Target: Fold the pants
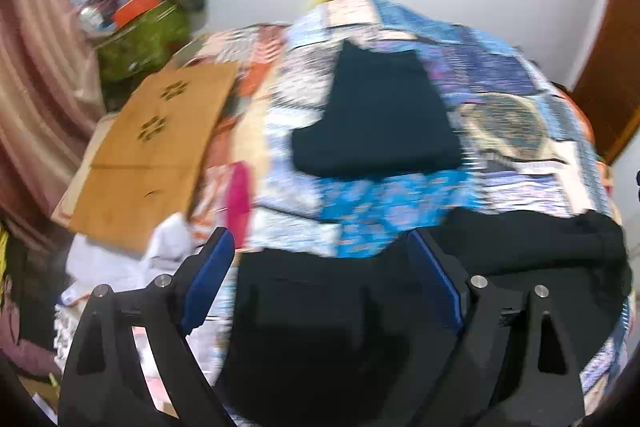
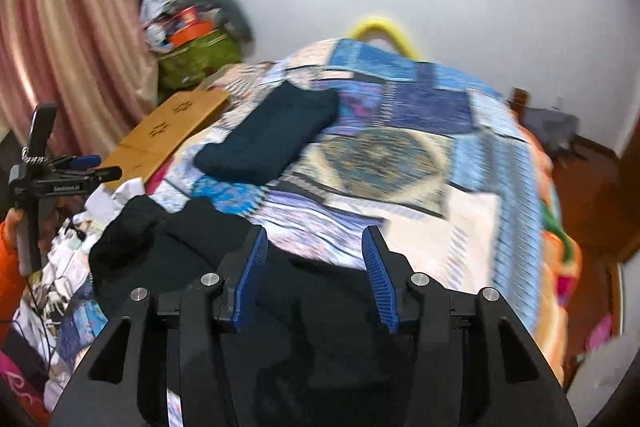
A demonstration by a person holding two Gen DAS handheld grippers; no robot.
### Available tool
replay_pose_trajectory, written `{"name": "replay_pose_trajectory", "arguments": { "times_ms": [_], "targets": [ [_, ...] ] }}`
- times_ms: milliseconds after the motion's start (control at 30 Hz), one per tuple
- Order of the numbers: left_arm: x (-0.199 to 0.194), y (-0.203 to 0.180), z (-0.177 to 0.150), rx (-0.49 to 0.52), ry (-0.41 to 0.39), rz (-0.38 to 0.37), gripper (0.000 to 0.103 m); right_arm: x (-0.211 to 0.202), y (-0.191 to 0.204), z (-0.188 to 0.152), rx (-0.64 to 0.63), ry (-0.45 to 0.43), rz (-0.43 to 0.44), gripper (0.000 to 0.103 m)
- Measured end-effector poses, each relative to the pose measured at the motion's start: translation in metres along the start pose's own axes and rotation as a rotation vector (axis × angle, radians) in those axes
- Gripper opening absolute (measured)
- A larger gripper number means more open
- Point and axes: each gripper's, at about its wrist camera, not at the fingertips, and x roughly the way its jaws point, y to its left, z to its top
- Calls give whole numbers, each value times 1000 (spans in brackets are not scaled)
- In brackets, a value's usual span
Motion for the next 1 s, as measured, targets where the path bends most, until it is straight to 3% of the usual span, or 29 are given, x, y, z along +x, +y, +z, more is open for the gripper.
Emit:
{"name": "replay_pose_trajectory", "arguments": {
  "times_ms": [200,500,633,733,800,833,900,1000],
  "targets": [
    [43,50,-19,-59,97,25,88,68,41,18,-20,118,96,45],
    [105,54,-51,-82,255,-35,88,143,84,24,-36,291,181,45],
    [110,43,-58,-49,255,-89,85,163,101,24,-67,351,206,45],
    [111,35,-62,-29,258,-112,66,179,112,22,-101,403,222,45],
    [111,30,-66,-19,258,-103,45,187,116,20,-105,435,224,40],
    [110,30,-67,-14,255,-83,42,192,118,18,-98,450,225,29],
    [107,28,-68,-4,234,-60,35,198,120,13,-89,464,215,22],
    [100,30,-70,8,187,-30,30,188,124,15,-122,383,176,12]
  ]
}}
